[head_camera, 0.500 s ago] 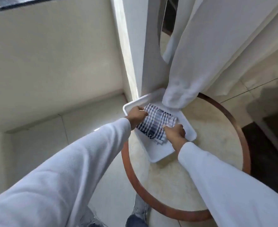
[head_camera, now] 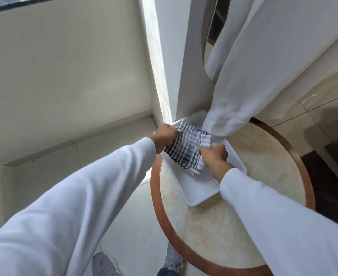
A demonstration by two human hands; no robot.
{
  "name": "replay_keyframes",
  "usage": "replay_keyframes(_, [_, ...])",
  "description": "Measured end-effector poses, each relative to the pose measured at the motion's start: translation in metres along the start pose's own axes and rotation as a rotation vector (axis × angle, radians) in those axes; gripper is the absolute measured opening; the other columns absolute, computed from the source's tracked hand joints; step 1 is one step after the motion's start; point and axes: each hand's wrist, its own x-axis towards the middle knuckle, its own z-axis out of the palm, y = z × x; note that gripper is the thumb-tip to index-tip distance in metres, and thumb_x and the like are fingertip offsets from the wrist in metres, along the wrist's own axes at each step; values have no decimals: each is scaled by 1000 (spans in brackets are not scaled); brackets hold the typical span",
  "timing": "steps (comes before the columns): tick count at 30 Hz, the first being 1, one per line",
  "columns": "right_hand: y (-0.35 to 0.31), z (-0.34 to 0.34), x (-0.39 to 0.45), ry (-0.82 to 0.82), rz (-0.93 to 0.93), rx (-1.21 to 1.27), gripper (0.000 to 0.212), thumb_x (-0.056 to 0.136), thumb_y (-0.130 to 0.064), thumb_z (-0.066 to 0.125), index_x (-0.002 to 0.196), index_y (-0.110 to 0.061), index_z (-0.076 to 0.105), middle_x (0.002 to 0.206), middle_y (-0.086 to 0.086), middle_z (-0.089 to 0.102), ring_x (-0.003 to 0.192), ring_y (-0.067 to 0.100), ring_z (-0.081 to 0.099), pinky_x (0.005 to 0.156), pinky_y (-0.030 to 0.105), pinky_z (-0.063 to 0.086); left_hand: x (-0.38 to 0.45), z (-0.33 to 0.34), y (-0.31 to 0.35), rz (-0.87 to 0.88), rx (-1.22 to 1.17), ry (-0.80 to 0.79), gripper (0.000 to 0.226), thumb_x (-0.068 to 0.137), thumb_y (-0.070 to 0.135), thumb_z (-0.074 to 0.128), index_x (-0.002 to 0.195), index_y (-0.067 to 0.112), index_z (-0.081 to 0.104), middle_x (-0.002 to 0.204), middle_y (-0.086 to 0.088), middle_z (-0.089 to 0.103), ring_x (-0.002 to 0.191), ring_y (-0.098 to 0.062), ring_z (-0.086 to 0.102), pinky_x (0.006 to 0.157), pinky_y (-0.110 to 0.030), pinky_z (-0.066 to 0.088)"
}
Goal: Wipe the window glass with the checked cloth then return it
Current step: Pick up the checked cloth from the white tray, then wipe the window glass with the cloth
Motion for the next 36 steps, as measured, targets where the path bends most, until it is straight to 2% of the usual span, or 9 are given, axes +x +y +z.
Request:
replay_keyframes(4, [-55,-23,-33,-147,-66,31,17,93,-5,77,110,-3,78,111,14,80,104,32,77,100,43,63,-39,-57,45,-25,-59,-116,12,109,15,54,107,8,64,105,-9,64,91,-19,59,87,-34,48])
replay_keyframes(7, [-110,-39,-73,-345,-78,127,27,98,5,72,125,4,71,126,22,76,115,37,75,107,51,60,-75,-117,84,-25,-76,-146,11,109,14,53,104,11,62,104,-7,65,94,-19,60,82,-31,52])
replay_keyframes(11, [-201,-56,-150,-462,-185,113,31,100,6,69,131,7,67,122,22,77,106,35,77,95,43,65,-142,-208,133,-3,-103,-99,14,109,17,55,100,16,66,100,-3,67,91,-17,62,75,-31,51])
replay_keyframes(14, [-276,-72,-220,-501,-353,42,15,100,3,69,114,-2,71,100,12,78,91,27,77,77,33,69,-208,-282,167,51,-106,-50,15,109,23,55,101,19,67,101,-1,67,89,-15,57,74,-30,44])
replay_keyframes(16, [-323,-88,-269,-509,-469,22,13,101,-1,69,98,-14,70,101,10,78,89,24,77,83,39,68,-254,-325,189,125,-119,-15,19,109,28,57,113,15,71,109,-3,71,95,-15,59,79,-33,42])
replay_keyframes(18, [-367,-107,-324,-515,-595,15,5,103,-9,69,103,-14,71,104,10,81,89,24,80,78,38,68,-305,-369,212,246,-156,46,29,108,29,58,125,12,75,113,-2,76,98,-16,61,81,-37,38])
replay_keyframes(23, [-452,-143,-455,-584,-906,174,16,107,-14,65,120,-20,72,115,6,84,100,22,83,76,38,68,-430,-467,259,575,-309,163,18,105,26,65,108,16,80,87,6,83,92,-20,65,79,-39,38])
replay_keyframes(28, [-527,-139,-537,-613,-1063,416,29,109,-11,58,137,-9,64,128,14,78,120,33,75,101,57,62,-518,-546,295,851,-389,269,24,105,27,65,121,18,80,112,-3,85,108,-25,71,92,-44,47])
replay_keyframes(36, [-672,-103,-615,-917,-1332,623,36,110,-15,56,143,-30,56,138,10,72,129,35,69,103,61,59,-580,-651,368,1033,-415,477,18,107,22,63,114,20,80,112,-1,84,107,-20,74,86,-39,51])
